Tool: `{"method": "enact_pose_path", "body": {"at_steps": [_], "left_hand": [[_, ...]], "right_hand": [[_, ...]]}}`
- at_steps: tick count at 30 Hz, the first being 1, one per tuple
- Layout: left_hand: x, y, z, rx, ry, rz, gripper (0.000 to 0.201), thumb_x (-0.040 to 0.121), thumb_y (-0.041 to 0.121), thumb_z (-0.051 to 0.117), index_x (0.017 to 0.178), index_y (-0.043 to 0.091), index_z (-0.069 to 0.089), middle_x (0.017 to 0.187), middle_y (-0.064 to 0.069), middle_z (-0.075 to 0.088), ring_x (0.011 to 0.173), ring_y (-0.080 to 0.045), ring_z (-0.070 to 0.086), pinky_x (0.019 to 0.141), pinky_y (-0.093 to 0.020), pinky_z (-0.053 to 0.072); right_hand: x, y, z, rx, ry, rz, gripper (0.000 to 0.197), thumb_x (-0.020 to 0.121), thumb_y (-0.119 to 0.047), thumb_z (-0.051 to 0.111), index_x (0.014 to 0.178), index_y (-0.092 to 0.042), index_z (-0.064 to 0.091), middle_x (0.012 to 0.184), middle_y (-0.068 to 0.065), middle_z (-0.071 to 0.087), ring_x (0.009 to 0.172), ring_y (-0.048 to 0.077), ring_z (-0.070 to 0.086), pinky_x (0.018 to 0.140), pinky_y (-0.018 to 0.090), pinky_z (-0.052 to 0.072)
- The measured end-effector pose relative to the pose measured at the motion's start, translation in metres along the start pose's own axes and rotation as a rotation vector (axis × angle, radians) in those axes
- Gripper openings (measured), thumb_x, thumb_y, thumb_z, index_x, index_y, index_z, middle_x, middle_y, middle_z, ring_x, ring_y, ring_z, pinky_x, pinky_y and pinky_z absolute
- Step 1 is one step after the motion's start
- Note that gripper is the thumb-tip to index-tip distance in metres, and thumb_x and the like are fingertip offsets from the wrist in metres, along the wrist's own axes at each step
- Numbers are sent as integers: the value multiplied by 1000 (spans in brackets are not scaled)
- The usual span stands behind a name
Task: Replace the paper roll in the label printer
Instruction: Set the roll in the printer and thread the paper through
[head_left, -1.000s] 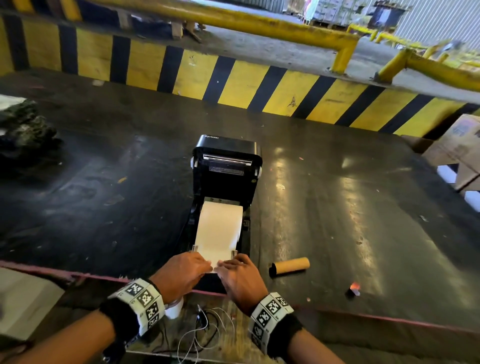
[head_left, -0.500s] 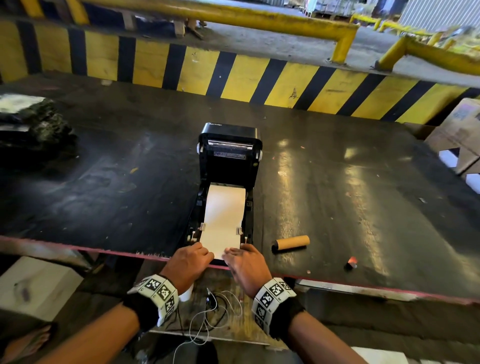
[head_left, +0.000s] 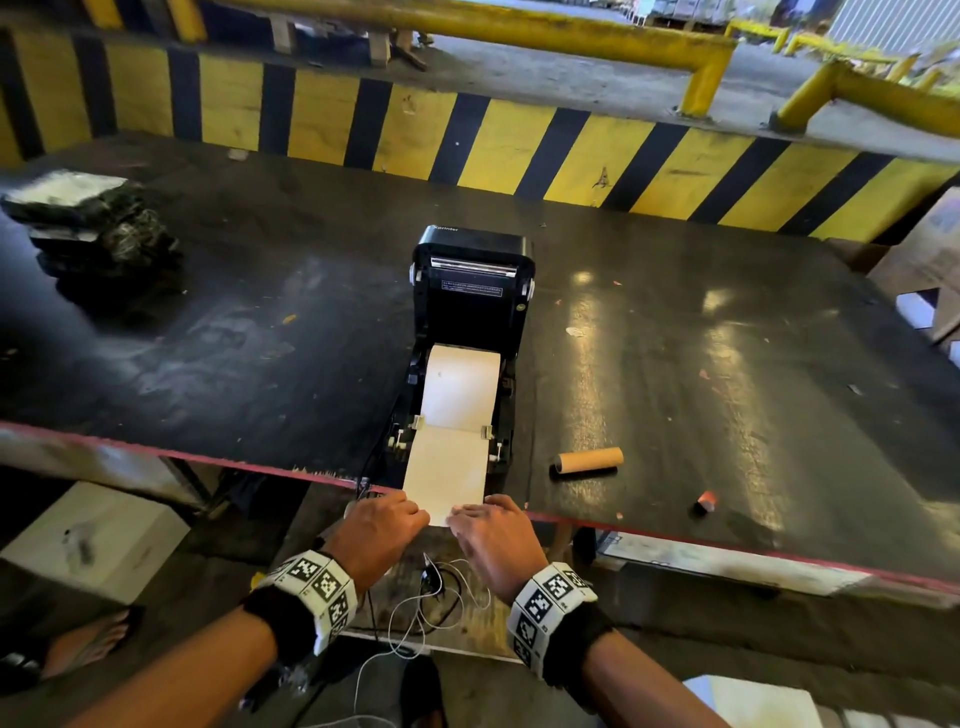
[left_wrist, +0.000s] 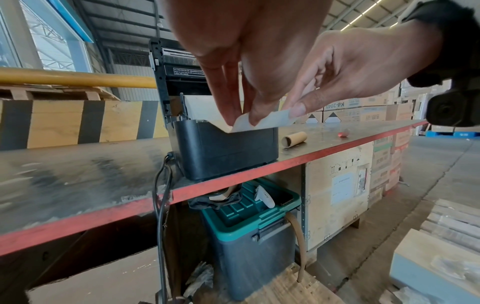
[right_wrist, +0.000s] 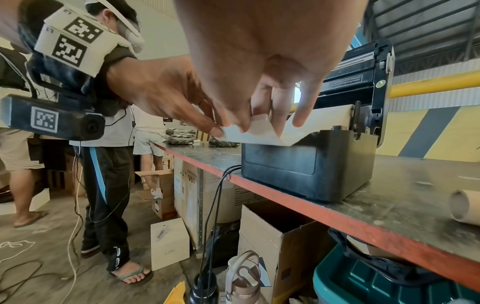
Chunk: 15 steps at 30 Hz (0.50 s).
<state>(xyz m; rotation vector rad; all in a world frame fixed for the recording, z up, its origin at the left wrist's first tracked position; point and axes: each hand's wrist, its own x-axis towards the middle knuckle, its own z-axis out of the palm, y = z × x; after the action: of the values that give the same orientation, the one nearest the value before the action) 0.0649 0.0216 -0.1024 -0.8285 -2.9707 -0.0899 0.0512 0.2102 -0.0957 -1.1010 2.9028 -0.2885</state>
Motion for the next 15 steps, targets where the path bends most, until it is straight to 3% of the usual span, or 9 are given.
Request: {"method": "enact_pose_path", "body": {"at_steps": [4,6,8,10,12,15], "left_hand": [[-2,0,-4,-11,24,1,21,60,15,83,68,21,64,60,6,65,56,-11,60,43,-22,52],[-3,0,-10,-41,54,-28,16,64,21,81,74,21,69,67,7,69,61,-10,64,50,-21,55],[-2,-5,-15,-128,132,-128,21,68,26,76,87,17,72,82,3,74,74,-13,68,63,-21,57],[1,-13,-18,-215,189,-252,32,77,25,66,105,9,69,105,-6,72,97,-20,67,81,-28,55],[6,-24,-22,-213,187,-323,43,84,25,58,122,5,59,126,-12,62,118,-25,57,96,-36,47],[24,-43,-43,-145,198,-319,57,87,32,59,136,6,45,144,-13,46,135,-28,40,106,-40,37]], "right_hand": [[-1,-2,0,10,14,8,16,91,-14,48,94,-12,64,100,4,73,96,23,66,102,37,38],[1,0,-2,9,-12,15,22,92,-20,44,95,-12,64,99,7,72,95,25,65,100,39,39],[6,4,-7,10,-58,28,31,94,-29,40,106,-12,63,108,9,71,103,25,62,102,39,36],[14,12,-17,19,-75,44,35,95,-33,41,115,-12,62,115,10,69,109,25,60,103,39,33],[26,21,-32,22,-48,56,36,96,-33,41,120,-12,59,120,9,67,113,26,58,104,38,32],[52,35,-63,-1,48,76,39,97,-33,42,131,-15,50,137,6,55,129,23,47,109,38,27]]}}
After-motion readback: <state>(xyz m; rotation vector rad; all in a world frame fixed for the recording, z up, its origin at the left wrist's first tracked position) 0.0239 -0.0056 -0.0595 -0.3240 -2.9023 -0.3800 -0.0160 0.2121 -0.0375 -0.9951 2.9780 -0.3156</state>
